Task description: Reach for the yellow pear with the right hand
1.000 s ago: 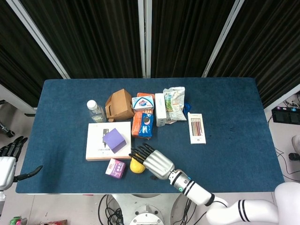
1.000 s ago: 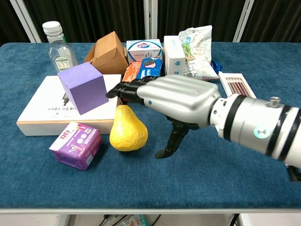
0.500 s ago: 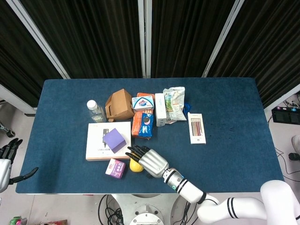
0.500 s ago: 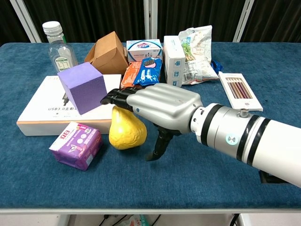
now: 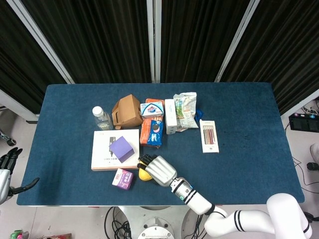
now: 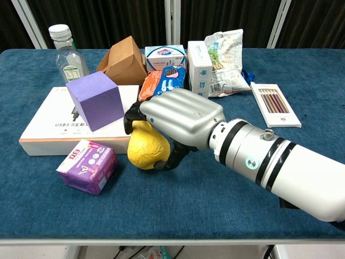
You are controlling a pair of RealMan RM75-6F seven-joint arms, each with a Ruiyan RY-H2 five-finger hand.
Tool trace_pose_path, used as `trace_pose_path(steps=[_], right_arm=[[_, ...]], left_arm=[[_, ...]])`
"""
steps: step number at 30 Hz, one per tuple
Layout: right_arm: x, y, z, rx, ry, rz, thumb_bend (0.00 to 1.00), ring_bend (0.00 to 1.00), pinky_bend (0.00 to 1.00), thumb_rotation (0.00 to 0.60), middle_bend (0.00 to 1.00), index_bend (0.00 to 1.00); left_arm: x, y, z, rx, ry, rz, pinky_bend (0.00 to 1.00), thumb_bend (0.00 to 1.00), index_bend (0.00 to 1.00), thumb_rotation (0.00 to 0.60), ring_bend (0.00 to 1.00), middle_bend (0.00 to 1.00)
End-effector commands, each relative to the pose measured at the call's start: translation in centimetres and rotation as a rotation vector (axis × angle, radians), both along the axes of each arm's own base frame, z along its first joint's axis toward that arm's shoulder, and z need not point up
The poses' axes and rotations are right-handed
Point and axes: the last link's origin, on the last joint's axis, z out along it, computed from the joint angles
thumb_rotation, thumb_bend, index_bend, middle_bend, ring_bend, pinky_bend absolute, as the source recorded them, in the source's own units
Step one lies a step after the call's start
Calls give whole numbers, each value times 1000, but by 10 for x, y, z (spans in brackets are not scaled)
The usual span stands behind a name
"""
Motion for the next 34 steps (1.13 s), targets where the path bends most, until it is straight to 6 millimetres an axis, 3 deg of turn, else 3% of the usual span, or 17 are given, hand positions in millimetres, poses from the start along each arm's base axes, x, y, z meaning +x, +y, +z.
trace_pose_path(steps=[1, 8, 12, 15, 22, 25, 29, 34], right_arm=[[0, 1, -4, -14, -14, 8, 177, 329, 579, 600, 370, 487], [-1, -1, -2, -58, -48, 26, 227, 419, 638, 600, 463, 600], [-4, -2, 8, -87, -65, 36, 237, 429, 643, 600, 474, 616], [-12, -5, 29, -127, -94, 32, 237, 429, 643, 600, 475, 617], [-15, -30, 128, -368, -324, 6, 243, 451, 659, 600, 494, 638], [-12, -40, 162, -447, -429, 0, 248, 453, 662, 600, 492, 640], [-12, -51, 181, -504, -521, -15, 247, 453, 661, 600, 476, 640], [-15, -57, 175, -490, -512, -31, 248, 453, 661, 600, 476, 640]], left_arm=[[-1, -1, 0, 1, 0, 5, 236, 102, 84, 204, 139, 65], [-4, -3, 2, 6, -3, 8, 236, 102, 84, 210, 139, 65], [-3, -3, 3, 8, -5, 4, 236, 102, 84, 211, 139, 65], [-3, -4, 3, 11, -5, 4, 236, 102, 84, 210, 139, 65], [-1, -3, 0, 3, -8, -1, 236, 102, 84, 209, 139, 65], [4, -1, -1, -1, -7, -13, 236, 102, 84, 213, 139, 65], [8, 2, -2, 1, -4, -21, 236, 102, 84, 214, 139, 65], [7, 1, -1, -1, 2, -14, 236, 102, 84, 216, 139, 66]])
